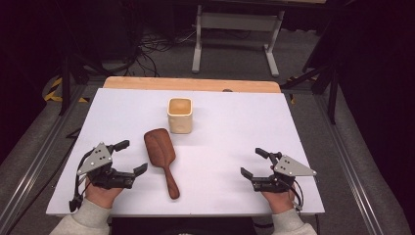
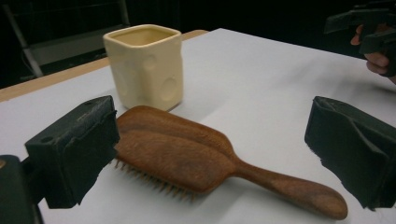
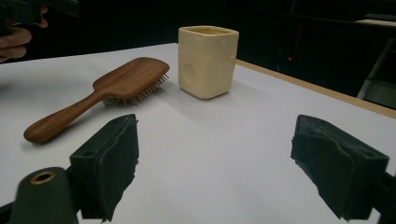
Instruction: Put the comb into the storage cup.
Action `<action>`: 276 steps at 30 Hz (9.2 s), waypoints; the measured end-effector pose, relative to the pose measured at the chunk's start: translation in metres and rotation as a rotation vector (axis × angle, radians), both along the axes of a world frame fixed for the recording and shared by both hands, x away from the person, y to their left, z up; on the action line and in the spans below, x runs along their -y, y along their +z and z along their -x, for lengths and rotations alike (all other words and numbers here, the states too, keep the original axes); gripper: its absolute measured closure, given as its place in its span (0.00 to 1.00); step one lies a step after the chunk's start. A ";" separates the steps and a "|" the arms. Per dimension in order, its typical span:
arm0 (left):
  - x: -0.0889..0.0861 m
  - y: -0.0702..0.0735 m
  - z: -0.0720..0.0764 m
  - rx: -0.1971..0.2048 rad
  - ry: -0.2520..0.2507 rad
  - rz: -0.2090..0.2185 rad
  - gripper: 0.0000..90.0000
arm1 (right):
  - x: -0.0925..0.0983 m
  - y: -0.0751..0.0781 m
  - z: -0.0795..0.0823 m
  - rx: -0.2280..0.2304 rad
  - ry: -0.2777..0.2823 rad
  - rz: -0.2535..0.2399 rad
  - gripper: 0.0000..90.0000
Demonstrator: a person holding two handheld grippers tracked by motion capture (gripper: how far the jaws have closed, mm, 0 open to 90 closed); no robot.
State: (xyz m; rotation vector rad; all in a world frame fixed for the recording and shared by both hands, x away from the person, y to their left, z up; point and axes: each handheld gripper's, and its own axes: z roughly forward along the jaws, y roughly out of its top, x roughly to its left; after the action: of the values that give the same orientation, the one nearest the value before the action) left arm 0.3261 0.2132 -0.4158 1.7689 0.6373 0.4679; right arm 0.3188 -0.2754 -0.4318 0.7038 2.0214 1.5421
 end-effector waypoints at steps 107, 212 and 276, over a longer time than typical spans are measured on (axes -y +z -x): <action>0.081 -0.024 -0.032 -0.490 -0.236 -0.714 1.00 | 0.002 -0.004 -0.002 -0.023 0.021 -0.012 0.17; 0.050 -0.026 -0.070 -0.544 -0.065 -0.710 0.78 | 0.001 -0.006 -0.004 -0.039 0.033 -0.020 0.15; 0.040 0.003 -0.017 -0.190 -0.054 -0.401 0.81 | -0.004 0.003 -0.007 -0.050 0.061 -0.006 0.16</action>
State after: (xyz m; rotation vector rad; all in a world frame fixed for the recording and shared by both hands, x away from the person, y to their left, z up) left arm 0.3432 0.1736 -0.4129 2.2249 0.6575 0.4132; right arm 0.3260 -0.2709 -0.4283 0.6959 2.0939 1.5800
